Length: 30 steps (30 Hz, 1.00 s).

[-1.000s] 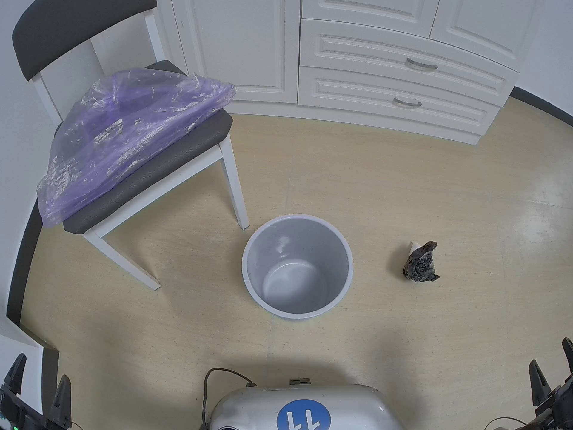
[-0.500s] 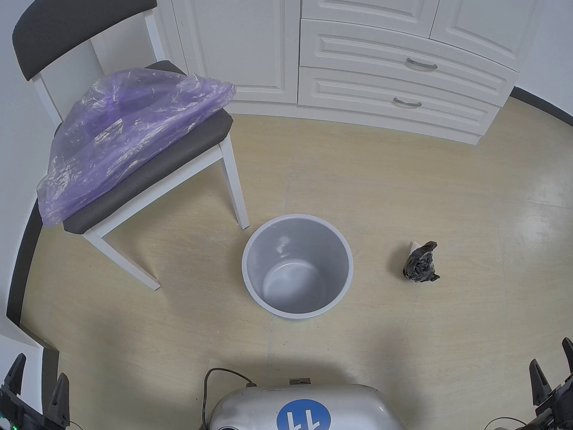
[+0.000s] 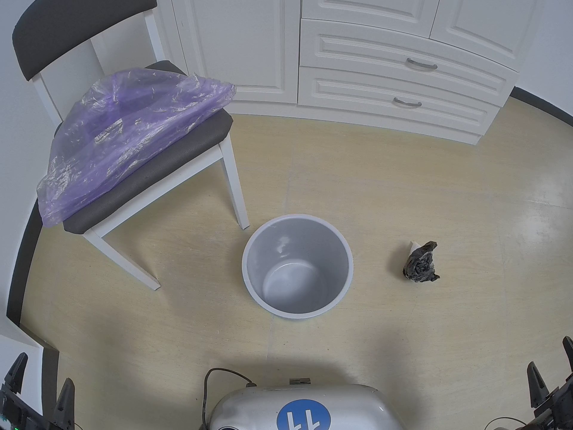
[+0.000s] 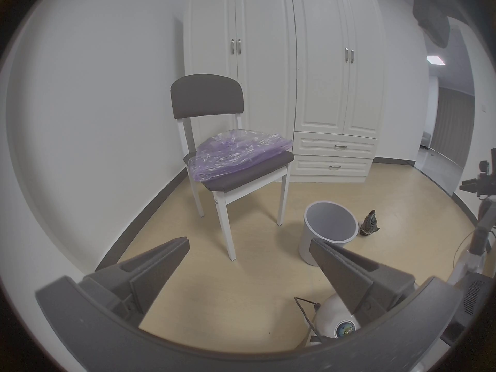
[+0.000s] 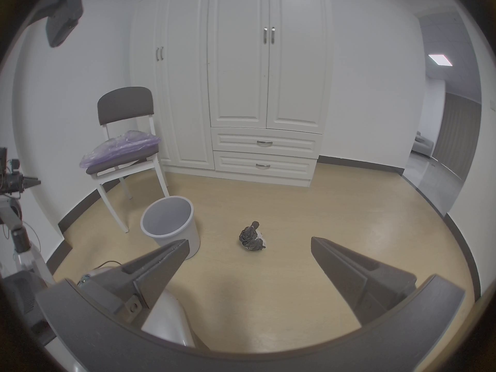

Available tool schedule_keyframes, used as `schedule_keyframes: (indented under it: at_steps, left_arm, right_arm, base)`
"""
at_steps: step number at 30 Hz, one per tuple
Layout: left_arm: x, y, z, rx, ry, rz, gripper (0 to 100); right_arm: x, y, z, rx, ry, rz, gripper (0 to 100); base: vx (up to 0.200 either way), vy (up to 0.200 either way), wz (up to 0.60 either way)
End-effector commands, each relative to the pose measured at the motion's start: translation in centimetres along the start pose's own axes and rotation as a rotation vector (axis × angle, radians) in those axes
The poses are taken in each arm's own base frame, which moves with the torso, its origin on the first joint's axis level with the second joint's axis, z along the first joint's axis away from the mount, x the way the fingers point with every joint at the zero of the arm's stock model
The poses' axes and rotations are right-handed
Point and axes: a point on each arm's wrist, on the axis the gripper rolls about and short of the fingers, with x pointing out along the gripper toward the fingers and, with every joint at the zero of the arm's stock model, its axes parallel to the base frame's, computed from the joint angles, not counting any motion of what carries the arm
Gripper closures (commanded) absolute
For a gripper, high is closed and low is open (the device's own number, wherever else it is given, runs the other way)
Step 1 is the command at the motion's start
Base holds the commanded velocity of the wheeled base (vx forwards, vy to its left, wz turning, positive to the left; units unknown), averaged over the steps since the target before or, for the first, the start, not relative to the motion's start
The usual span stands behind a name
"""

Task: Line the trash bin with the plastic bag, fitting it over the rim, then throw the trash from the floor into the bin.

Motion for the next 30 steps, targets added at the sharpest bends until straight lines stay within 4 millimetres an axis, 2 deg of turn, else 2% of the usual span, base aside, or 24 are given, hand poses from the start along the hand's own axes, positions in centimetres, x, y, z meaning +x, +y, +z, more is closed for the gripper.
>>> schedule_keyframes:
  at_steps: [1, 15, 20, 27, 28, 30]
  left_arm:
    - [0.0, 0.0, -0.5, 0.007, -0.001, -0.006, 0]
    - [0.0, -0.1, -0.4, 0.027, -0.009, -0.014, 0]
    - [0.0, 0.1, -0.5, -0.088, -0.005, 0.032, 0]
    - [0.0, 0.1, -0.4, -0.087, -0.016, 0.05, 0]
    - [0.0, 0.1, 0.0, -0.076, -0.043, 0.044, 0]
    - [-0.6, 0.1, 2.3, -0.032, -0.195, 0.017, 0]
  right_arm:
    - [0.0, 0.0, -0.5, -0.009, 0.001, 0.005, 0]
    - [0.0, 0.0, -0.5, -0.001, 0.0, 0.003, 0]
    - [0.0, 0.0, -0.5, 0.082, 0.0, -0.017, 0]
    - [0.0, 0.0, -0.5, 0.074, -0.001, -0.03, 0]
    - [0.0, 0.0, -0.5, 0.062, -0.002, -0.032, 0]
    - [0.0, 0.0, -0.5, 0.022, -0.002, -0.018, 0]
  base:
    - [0.0, 0.0, 0.0]
    - [0.0, 0.0, 0.0]
    - [0.0, 0.0, 0.0]
    - [0.0, 0.0, 0.0]
    - [0.0, 0.0, 0.0]
    - [0.0, 0.0, 0.0]
